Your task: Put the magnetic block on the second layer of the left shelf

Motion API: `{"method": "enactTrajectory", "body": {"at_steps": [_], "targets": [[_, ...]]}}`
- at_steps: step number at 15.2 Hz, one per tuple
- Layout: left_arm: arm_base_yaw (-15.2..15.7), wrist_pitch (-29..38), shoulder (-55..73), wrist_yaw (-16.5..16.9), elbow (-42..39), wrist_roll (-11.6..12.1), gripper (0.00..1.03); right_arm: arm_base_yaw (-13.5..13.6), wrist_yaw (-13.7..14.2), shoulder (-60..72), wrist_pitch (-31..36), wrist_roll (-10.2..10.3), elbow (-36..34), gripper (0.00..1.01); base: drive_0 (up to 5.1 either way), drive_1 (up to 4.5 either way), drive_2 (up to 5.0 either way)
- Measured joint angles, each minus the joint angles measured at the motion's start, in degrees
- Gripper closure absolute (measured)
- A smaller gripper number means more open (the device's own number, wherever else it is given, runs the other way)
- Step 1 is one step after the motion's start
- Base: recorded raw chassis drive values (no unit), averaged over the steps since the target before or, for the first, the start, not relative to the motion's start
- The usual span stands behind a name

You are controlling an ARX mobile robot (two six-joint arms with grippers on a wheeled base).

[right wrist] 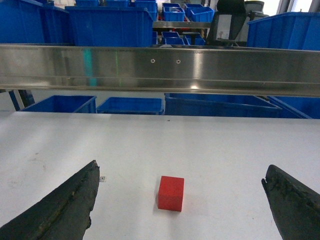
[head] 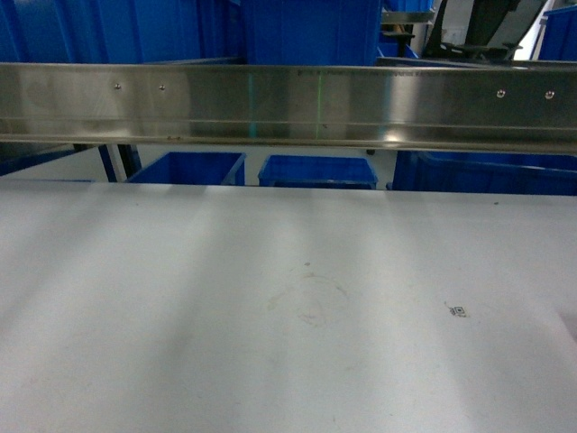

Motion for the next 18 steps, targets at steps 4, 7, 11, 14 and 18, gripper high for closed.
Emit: {"method": "enactTrajectory", "body": {"at_steps": [4, 7, 11, 14, 18], "targets": [[0.0, 0.0, 0.0, 0.0, 0.0, 0.0, 0.05, 0.0, 0.0, 0.0, 0.0, 0.0, 0.0, 0.03, 0.0, 0.0, 0.0], [0.0, 0.0, 0.0, 0.0, 0.0, 0.0, 0.05, 0.0, 0.0, 0.0, 0.0, 0.0, 0.0, 0.03, 0.0, 0.0, 0.0], [0.0, 0.0, 0.0, 0.0, 0.0, 0.0, 0.05, 0.3, -0.6, 0.3, -1.8, 0.6, 0.2, 0.03, 0.0, 0.0, 0.0], [0.0, 0.0, 0.0, 0.0, 0.0, 0.0, 0.05, 6.7, -1.0, 25.8, 17.6, 5.4, 3.2, 0.03, 0.0, 0.0, 0.0], [0.0, 0.0, 0.0, 0.0, 0.0, 0.0, 0.05, 2.9, 1.8, 75.3, 34.9, 9.4, 26.1, 0.03, 0.0, 0.0, 0.0]]}}
